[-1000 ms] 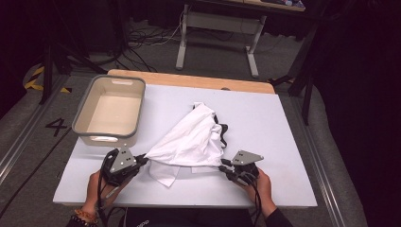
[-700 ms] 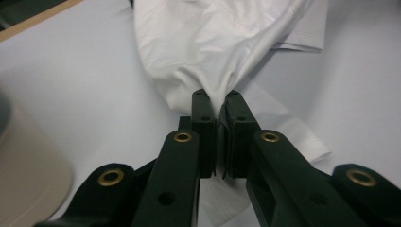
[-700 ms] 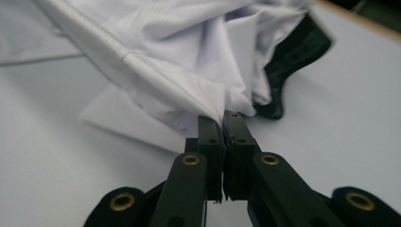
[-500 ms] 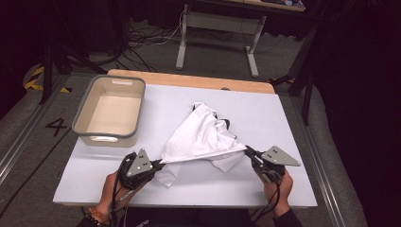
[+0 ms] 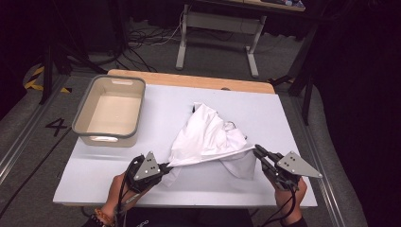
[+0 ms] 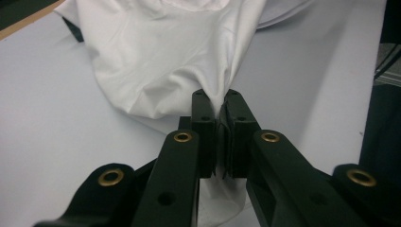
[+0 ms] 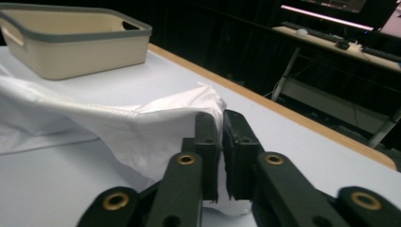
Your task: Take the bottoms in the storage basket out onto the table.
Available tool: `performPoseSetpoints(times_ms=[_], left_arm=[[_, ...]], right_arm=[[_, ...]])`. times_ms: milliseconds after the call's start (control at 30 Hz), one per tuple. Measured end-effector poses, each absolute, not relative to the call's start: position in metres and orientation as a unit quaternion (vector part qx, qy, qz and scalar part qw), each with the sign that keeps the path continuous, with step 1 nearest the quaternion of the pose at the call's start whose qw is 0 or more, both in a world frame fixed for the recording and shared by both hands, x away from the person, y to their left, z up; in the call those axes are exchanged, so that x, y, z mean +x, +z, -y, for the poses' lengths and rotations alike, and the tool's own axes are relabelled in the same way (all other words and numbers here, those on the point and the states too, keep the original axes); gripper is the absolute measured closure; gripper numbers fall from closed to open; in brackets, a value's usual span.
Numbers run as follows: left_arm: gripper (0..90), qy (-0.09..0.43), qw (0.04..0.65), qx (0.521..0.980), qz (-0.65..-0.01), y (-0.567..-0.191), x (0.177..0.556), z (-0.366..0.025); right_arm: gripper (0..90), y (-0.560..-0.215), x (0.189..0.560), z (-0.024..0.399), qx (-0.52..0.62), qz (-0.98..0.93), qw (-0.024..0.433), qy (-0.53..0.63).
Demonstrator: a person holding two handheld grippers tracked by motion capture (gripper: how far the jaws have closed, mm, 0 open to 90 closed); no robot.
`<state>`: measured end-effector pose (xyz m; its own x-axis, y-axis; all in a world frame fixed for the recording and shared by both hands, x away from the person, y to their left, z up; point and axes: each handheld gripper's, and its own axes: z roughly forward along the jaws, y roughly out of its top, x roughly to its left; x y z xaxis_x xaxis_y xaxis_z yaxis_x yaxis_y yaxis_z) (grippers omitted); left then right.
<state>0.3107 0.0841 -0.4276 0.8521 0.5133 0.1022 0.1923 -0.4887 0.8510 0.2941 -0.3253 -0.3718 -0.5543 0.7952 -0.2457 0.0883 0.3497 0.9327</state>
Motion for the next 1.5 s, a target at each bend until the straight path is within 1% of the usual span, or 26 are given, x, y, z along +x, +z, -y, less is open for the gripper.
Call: performPoseSetpoints(times_ms=[33,67,133,167,200,267,333,367,433,667,767,867,900,933,1033,1067,1100,1167,1200,1233,1267,1300,1333,1367,1433,1500], left_arm=[[85.5,0.177,0.459,0.844,-0.213,-0.428,0.311,-0.087],[85.5,0.180,0.457,0.844,-0.216,-0.427,0.311,-0.091],[85.5,0.188,0.454,0.842,-0.225,-0.426,0.312,-0.100],[85.5,0.188,0.454,0.842,-0.225,-0.426,0.312,-0.100],[85.5,0.189,0.453,0.840,-0.229,-0.427,0.312,-0.103],[85.5,0.195,0.447,0.840,-0.237,-0.428,0.313,-0.109],[85.5,0.195,0.444,0.839,-0.246,-0.429,0.313,-0.114],[85.6,0.197,0.443,0.839,-0.248,-0.429,0.313,-0.116],[85.5,0.195,0.443,0.838,-0.254,-0.430,0.312,-0.123],[84.7,0.187,0.441,0.840,-0.255,-0.432,0.308,-0.129],[80.1,0.185,0.449,0.838,-0.248,-0.429,0.306,-0.128],[77.5,0.184,0.463,0.833,-0.241,-0.423,0.305,-0.125],[77.5,0.185,0.469,0.830,-0.236,-0.421,0.305,-0.124],[72.5,0.184,0.481,0.825,-0.232,-0.414,0.308,-0.120],[64.1,0.183,0.486,0.824,-0.226,-0.408,0.313,-0.113],[64.1,0.186,0.485,0.825,-0.222,-0.406,0.316,-0.108],[59.0,0.190,0.483,0.825,-0.221,-0.405,0.321,-0.102],[56.6,0.191,0.480,0.828,-0.220,-0.404,0.329,-0.091],[51.1,0.194,0.470,0.832,-0.220,-0.405,0.336,-0.083],[51.1,0.196,0.463,0.835,-0.224,-0.406,0.340,-0.078],[47.4,0.199,0.454,0.838,-0.226,-0.407,0.345,-0.071],[47.4,0.203,0.447,0.842,-0.223,-0.408,0.349,-0.065],[46.6,0.204,0.433,0.849,-0.222,-0.412,0.361,-0.055],[46.4,0.204,0.433,0.849,-0.222,-0.412,0.361,-0.055],[46.0,0.195,0.426,0.851,-0.238,-0.417,0.379,-0.048],[44.5,0.207,0.407,0.855,-0.246,-0.420,0.391,-0.042]], right_arm=[[71.8,-0.375,0.292,0.324,0.301,-0.739,0.361,0.483],[71.8,-0.375,0.292,0.324,0.301,-0.739,0.361,0.483],[64.0,-0.379,0.290,0.322,0.303,-0.739,0.355,0.486],[64.0,-0.379,0.290,0.322,0.303,-0.739,0.355,0.486],[55.8,-0.381,0.289,0.320,0.306,-0.736,0.358,0.486],[54.3,-0.382,0.289,0.321,0.301,-0.735,0.353,0.495],[46.4,-0.382,0.288,0.319,0.296,-0.732,0.353,0.502],[46.6,-0.382,0.288,0.319,0.295,-0.731,0.355,0.502],[40.7,-0.382,0.288,0.320,0.299,-0.724,0.357,0.509],[37.9,-0.384,0.293,0.323,0.315,-0.724,0.359,0.498],[36.9,-0.392,0.304,0.322,0.324,-0.737,0.344,0.483],[35.5,-0.403,0.325,0.317,0.333,-0.755,0.323,0.464],[35.5,-0.403,0.325,0.317,0.333,-0.755,0.323,0.464],[35.1,-0.407,0.339,0.314,0.330,-0.768,0.302,0.457],[35.2,-0.411,0.355,0.309,0.337,-0.777,0.292,0.445],[35.5,-0.413,0.361,0.308,0.337,-0.781,0.283,0.443],[36.2,-0.417,0.378,0.304,0.343,-0.792,0.277,0.423],[37.1,-0.418,0.383,0.303,0.346,-0.794,0.275,0.419],[38.9,-0.425,0.400,0.302,0.363,-0.798,0.255,0.408],[38.9,-0.425,0.400,0.302,0.363,-0.798,0.255,0.408],[44.5,-0.430,0.412,0.301,0.373,-0.802,0.244,0.398],[44.5,-0.430,0.412,0.301,0.373,-0.802,0.244,0.398],[60.0,-0.435,0.423,0.302,0.380,-0.807,0.229,0.390],[60.0,-0.435,0.423,0.302,0.380,-0.807,0.229,0.390],[74.1,-0.438,0.428,0.301,0.370,-0.813,0.217,0.394],[86.5,-0.432,0.423,0.303,0.356,-0.815,0.229,0.394]])
